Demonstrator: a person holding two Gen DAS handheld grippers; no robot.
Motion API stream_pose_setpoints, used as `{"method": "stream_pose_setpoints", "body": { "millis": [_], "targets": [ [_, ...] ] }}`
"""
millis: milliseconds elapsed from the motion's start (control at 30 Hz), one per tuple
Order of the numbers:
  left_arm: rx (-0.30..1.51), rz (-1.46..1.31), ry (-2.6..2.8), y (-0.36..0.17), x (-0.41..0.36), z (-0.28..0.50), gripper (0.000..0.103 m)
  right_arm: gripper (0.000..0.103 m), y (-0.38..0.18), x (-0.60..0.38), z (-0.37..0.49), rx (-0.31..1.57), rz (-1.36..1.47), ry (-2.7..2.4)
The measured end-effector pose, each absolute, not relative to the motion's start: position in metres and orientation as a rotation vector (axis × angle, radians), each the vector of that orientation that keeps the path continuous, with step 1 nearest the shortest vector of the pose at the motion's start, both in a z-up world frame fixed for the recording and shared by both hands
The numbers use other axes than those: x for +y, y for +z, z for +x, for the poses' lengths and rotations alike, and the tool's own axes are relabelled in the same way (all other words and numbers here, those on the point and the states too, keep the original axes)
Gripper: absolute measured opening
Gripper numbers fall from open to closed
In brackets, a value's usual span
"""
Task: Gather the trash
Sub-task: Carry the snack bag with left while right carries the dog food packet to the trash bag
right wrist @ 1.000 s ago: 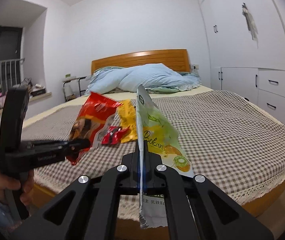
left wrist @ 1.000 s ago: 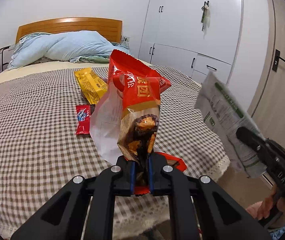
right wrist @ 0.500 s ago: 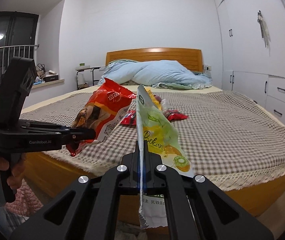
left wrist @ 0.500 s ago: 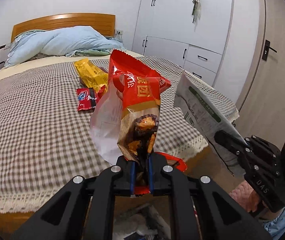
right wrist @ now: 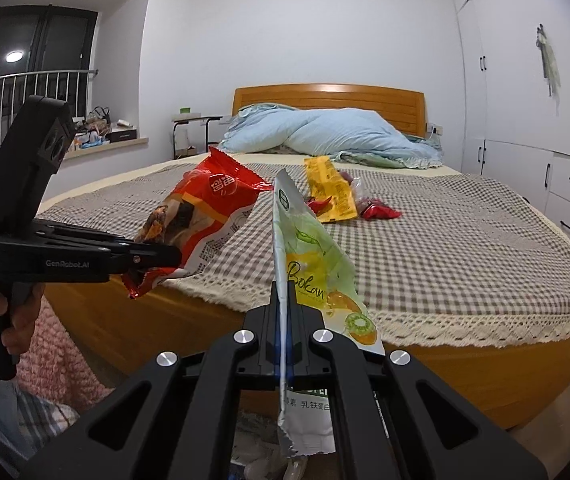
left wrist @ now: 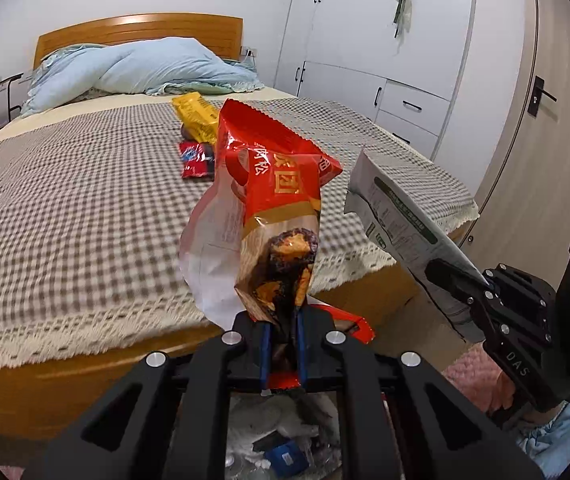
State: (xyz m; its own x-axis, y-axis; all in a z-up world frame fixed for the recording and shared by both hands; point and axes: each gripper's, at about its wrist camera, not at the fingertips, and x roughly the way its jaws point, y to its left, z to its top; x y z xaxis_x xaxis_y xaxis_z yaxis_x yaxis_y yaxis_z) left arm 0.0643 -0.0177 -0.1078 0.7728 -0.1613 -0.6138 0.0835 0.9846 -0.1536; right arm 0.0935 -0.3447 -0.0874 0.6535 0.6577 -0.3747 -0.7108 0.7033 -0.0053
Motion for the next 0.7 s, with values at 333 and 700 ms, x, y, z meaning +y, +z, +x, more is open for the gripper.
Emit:
{"method": "stream_pose_setpoints", "body": {
  "millis": [333,700],
  "targets": [
    [0.730,-0.153,-0.119,-0.134,-0.007,0.040,0.007,0.002,-0.104,-0.341,0.073,0.441,-0.172,0.809],
    [0.781,-0.167,-0.121,-0.160,-0.001,0.022,0.007,0.002,-0.118,-0.338,0.058,0.515,-0.194,0.815]
  ]
}}
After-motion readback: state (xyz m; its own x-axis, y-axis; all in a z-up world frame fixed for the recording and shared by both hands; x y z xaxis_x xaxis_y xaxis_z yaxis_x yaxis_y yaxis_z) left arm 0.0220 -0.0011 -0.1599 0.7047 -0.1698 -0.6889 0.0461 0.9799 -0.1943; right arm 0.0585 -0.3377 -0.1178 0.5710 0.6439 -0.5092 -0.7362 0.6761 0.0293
